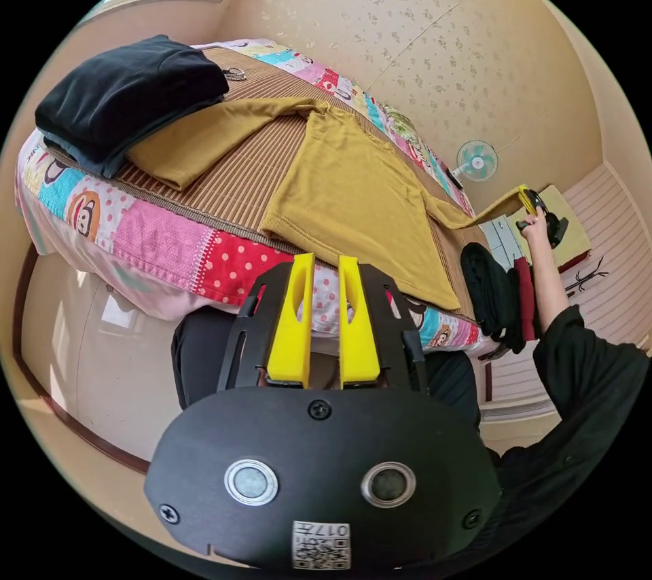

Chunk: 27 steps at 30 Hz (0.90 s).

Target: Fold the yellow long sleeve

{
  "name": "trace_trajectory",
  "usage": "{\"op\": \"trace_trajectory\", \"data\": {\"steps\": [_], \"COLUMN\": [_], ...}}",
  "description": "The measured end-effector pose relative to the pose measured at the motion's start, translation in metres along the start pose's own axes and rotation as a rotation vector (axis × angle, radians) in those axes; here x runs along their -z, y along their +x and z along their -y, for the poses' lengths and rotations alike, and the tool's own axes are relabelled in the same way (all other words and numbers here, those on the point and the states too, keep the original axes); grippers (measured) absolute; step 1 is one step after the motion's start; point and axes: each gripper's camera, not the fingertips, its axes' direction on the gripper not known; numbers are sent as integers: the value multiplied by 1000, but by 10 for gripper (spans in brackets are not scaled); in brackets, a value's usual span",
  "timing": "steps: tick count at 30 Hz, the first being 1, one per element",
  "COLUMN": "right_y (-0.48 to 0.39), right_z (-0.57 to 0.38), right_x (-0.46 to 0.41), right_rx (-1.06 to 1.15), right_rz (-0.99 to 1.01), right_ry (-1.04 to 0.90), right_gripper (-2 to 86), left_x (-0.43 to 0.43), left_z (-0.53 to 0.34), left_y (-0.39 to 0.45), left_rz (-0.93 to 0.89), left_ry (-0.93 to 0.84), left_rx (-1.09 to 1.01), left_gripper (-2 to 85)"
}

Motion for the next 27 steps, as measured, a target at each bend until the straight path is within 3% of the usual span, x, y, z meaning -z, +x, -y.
{"op": "trace_trajectory", "data": {"steps": [5,7,15,21,23,27], "right_y": [-125,-160,-167,-143,-124,-60], "right_z": [-38,-90,-297,-344,-353,-377], "right_x": [-145,-224,-404,-343,-306,-242], "right_rx": [269,323,331,326,339,293], "right_rz": [101,177,215,247,143,-270], "right_ry": [-98,-222,-750,-715,-667,-611], "right_gripper": [30,29,33,36,41,74], "left_x": [-2,-2,13,2,-16,-37], "left_z": [-7,-8,12,34,45,63], "left_y": [-5,-8,-31,-24,-13,7], "left_rz": [-30,-25,22,-8,-37,-56], "left_ry": [-8,-18,15,28,4,14], "left_rx": [24,31,48,10,-7,-18], "left_gripper": [66,66,79,80,84,93]}}
